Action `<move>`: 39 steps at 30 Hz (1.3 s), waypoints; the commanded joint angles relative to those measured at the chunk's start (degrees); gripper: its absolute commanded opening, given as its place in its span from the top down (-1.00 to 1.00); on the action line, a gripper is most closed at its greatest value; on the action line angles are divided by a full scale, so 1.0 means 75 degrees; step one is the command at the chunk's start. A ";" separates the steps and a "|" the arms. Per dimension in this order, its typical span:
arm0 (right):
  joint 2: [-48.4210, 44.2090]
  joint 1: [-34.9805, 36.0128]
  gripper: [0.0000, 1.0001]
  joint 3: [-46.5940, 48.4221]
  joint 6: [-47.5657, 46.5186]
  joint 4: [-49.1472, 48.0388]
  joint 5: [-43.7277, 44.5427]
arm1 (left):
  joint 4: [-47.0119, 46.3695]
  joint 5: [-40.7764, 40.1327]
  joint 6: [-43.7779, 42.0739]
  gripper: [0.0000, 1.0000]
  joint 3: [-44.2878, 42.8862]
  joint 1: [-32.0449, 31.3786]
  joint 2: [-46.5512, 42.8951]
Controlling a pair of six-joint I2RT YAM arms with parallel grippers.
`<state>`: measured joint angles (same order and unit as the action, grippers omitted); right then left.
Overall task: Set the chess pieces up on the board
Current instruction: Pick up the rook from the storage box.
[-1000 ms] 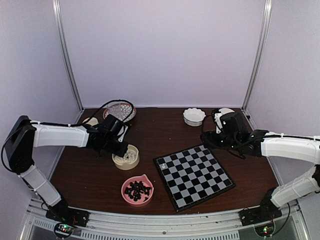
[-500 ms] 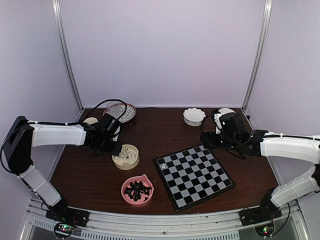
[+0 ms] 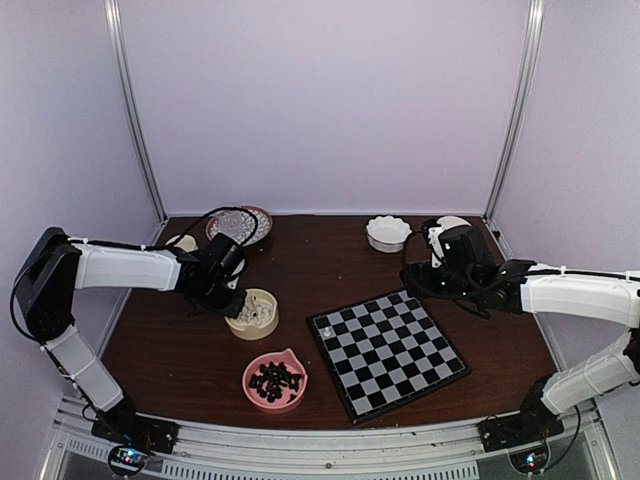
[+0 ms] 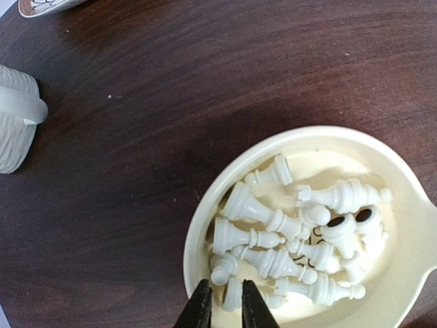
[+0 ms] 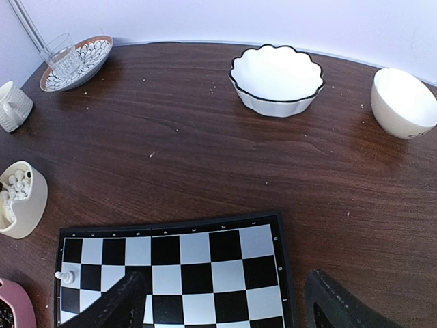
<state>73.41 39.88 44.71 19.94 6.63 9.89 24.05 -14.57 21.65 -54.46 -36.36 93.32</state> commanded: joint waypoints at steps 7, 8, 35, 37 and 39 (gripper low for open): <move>-0.0073 0.0050 -0.65 -0.0008 0.0112 -0.0039 -0.0016 | 0.0097 -0.0242 -0.0025 0.66 -0.0343 0.0020 0.0291; -0.0080 0.0050 -0.65 -0.0008 0.0118 -0.0043 -0.0012 | 0.0098 -0.0257 -0.0037 0.66 -0.0360 0.0020 0.0316; -0.0085 0.0044 -0.65 -0.0008 0.0118 -0.0042 -0.0012 | 0.0457 -0.0355 -0.0041 0.72 -0.0703 0.0020 0.0775; -0.0084 0.0049 -0.65 -0.0008 0.0118 -0.0044 -0.0018 | 0.0509 -0.0397 -0.0027 0.72 -0.0722 0.0020 0.0794; -0.0084 0.0044 -0.65 -0.0020 0.0117 -0.0055 -0.0012 | 0.0514 -0.0412 -0.0027 0.74 -0.0731 0.0020 0.0811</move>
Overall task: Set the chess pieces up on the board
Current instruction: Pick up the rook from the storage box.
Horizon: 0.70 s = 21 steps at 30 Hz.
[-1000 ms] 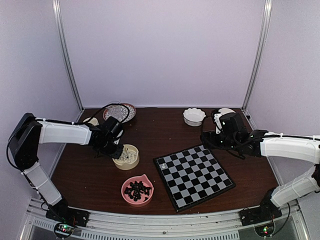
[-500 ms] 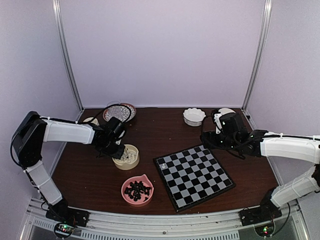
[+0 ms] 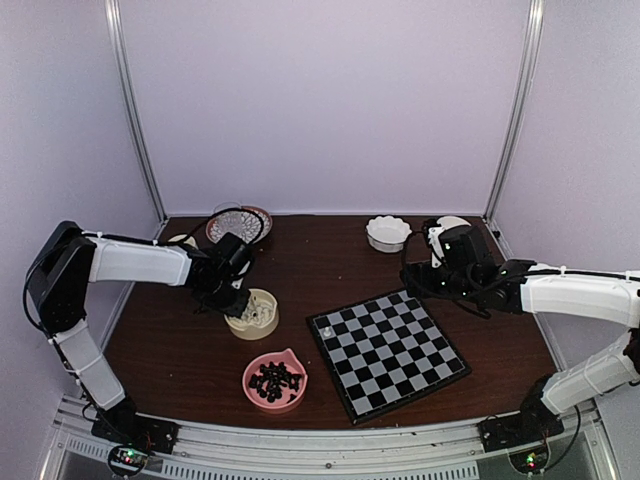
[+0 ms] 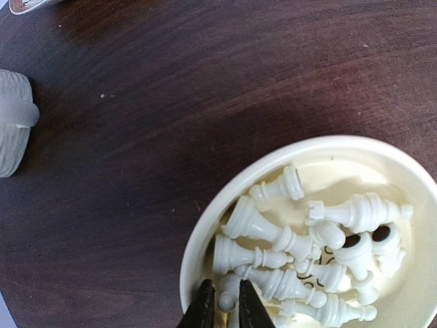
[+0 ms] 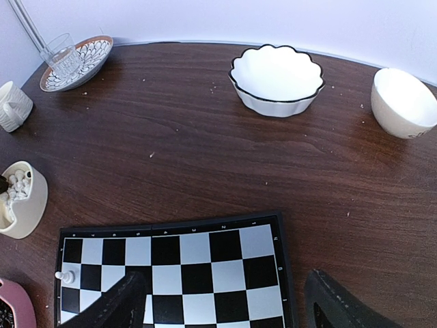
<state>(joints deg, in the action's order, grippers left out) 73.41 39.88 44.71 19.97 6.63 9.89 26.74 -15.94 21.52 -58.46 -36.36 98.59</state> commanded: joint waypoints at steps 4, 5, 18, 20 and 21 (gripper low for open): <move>-0.0084 0.0050 -0.65 -0.0020 0.0116 -0.0052 -0.0018 | 0.0162 -0.0252 -0.0032 0.88 -0.0204 0.0020 0.0082; -0.0084 0.0050 -0.65 -0.0018 0.0121 -0.0052 -0.0018 | 0.0161 -0.0254 -0.0033 0.89 -0.0199 0.0020 0.0060; -0.0073 0.0044 -0.65 -0.0018 0.0115 -0.0053 -0.0006 | 0.0305 -0.0097 -0.0045 0.74 -0.0311 0.0023 0.0179; -0.0073 0.0047 -0.65 -0.0020 0.0115 -0.0062 -0.0006 | 0.0313 -0.0090 -0.0035 0.74 -0.0327 0.0020 0.0222; -0.0079 0.0050 -0.65 -0.0020 0.0115 -0.0054 -0.0003 | 0.0313 -0.0089 -0.0033 0.75 -0.0327 0.0020 0.0226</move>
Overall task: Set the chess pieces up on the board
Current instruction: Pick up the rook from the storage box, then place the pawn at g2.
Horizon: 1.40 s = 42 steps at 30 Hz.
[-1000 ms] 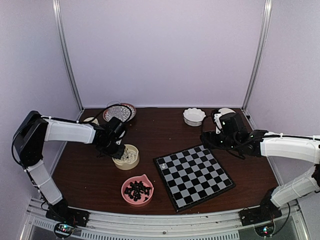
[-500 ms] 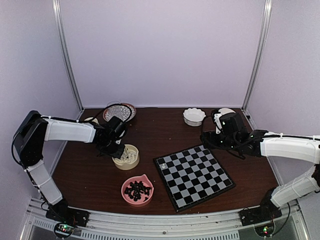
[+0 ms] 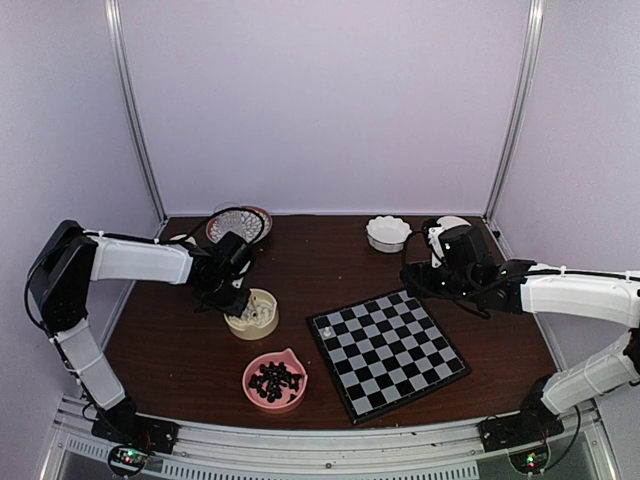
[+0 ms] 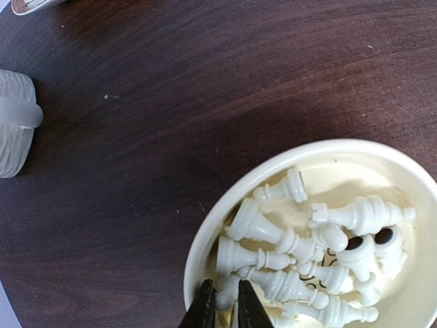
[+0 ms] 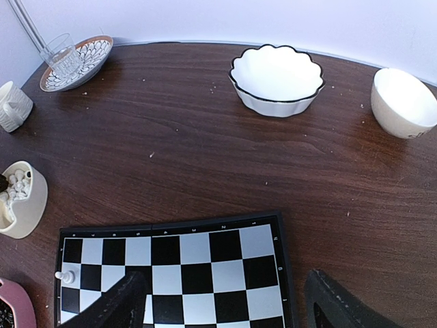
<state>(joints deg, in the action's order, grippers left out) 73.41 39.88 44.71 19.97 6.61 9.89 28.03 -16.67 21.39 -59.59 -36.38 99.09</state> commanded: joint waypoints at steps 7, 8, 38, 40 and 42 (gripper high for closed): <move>-0.0067 0.0051 -0.65 -0.0016 0.0115 -0.0051 0.0000 | 0.0176 0.0016 0.0030 0.74 -0.0198 0.0023 0.0251; -0.0072 0.0050 -0.65 -0.0019 0.0117 -0.0054 0.0005 | 0.0182 0.0029 0.0031 0.75 -0.0209 0.0023 0.0269; -0.0225 0.0050 -0.65 -0.0052 0.0092 -0.0031 0.0128 | -0.0303 0.0558 -0.0043 0.95 0.0446 -0.0212 -0.1521; -0.0225 0.0050 -0.65 -0.0055 0.0092 -0.0028 0.0134 | -0.0313 0.0564 -0.0078 0.95 0.0446 -0.0273 -0.1592; -0.0214 0.0051 -0.65 -0.0055 0.0095 -0.0028 0.0140 | -0.0343 0.0618 -0.0150 0.97 0.0446 -0.0360 -0.1682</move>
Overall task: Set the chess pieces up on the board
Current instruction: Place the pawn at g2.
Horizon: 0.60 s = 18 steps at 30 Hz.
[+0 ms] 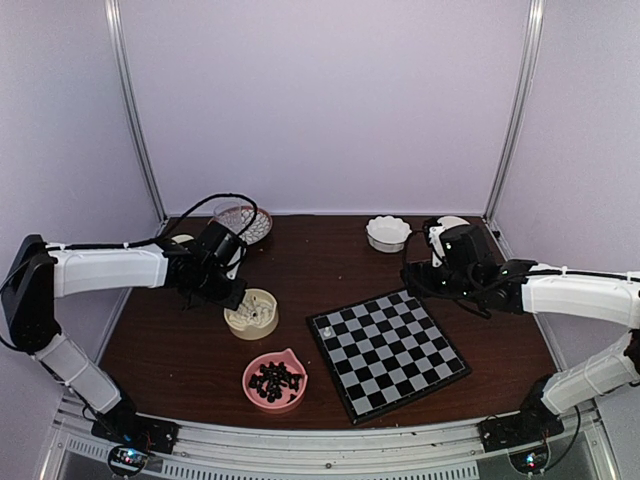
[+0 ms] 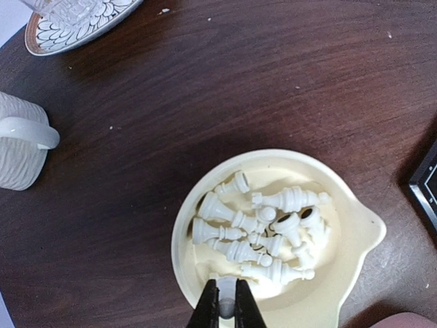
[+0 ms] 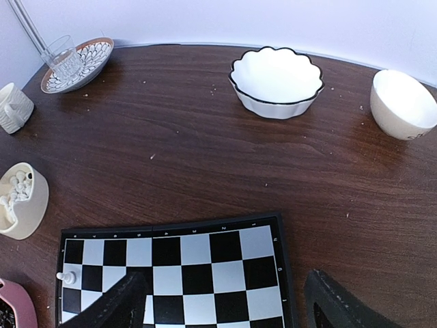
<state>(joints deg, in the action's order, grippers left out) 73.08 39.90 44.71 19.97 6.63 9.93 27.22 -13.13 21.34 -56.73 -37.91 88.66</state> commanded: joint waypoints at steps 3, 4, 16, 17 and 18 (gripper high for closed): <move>-0.0170 0.0047 -0.65 -0.0055 0.0080 -0.0023 0.0150 | -0.0313 -0.0034 -0.0250 0.97 0.0107 -0.0420 -0.0519; -0.0164 0.0047 -0.65 -0.0049 0.0080 -0.0030 0.0152 | -0.0351 -0.0061 -0.0274 0.97 0.0135 -0.0488 -0.0587; -0.0019 0.0047 -0.65 -0.0017 0.0057 -0.0042 0.0205 | -0.1513 0.1430 -0.0786 0.97 -0.0148 -0.1273 -0.0232; -0.0023 0.0047 -0.65 -0.0019 0.0058 -0.0041 0.0208 | -0.1507 0.1443 -0.0835 0.97 -0.0343 -0.1396 -0.0097; -0.0031 0.0047 -0.65 -0.0020 0.0058 -0.0048 0.0216 | -0.1456 0.1447 -0.0867 0.97 -0.0548 -0.1507 0.0085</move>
<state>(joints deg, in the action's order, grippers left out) 72.90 39.90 44.71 19.94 6.63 10.33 20.49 -6.22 16.78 -55.96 -46.28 85.30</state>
